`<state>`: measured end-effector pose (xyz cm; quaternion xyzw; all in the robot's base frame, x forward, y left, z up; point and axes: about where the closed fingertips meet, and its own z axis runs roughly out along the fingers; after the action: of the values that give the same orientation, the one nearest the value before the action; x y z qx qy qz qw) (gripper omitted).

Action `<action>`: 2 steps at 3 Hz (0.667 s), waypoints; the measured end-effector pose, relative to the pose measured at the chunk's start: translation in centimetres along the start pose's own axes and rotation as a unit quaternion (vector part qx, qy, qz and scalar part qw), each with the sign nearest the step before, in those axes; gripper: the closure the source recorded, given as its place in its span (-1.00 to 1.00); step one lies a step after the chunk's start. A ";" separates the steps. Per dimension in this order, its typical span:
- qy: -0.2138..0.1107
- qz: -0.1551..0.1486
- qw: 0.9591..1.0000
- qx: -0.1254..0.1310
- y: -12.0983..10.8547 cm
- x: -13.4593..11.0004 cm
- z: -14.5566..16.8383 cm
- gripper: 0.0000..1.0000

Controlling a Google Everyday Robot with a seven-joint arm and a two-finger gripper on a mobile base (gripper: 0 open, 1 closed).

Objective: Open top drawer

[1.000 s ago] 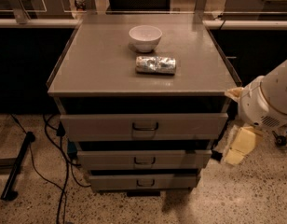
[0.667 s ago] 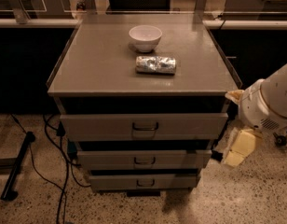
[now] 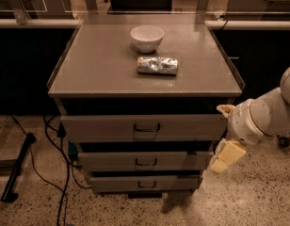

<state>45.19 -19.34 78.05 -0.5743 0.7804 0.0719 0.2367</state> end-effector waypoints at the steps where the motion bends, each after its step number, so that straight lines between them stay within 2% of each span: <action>1: -0.031 0.007 1.000 0.004 -0.6 -0.3 2.3 -1.00; 2: -0.053 0.010 0.999 0.009 -1.1 -0.4 3.9 -1.00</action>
Offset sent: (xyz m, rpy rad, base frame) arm 0.0373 0.0192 -0.0483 0.1563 -0.0698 -0.0188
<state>47.48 -17.84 74.98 -0.5599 0.7729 0.0977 0.2822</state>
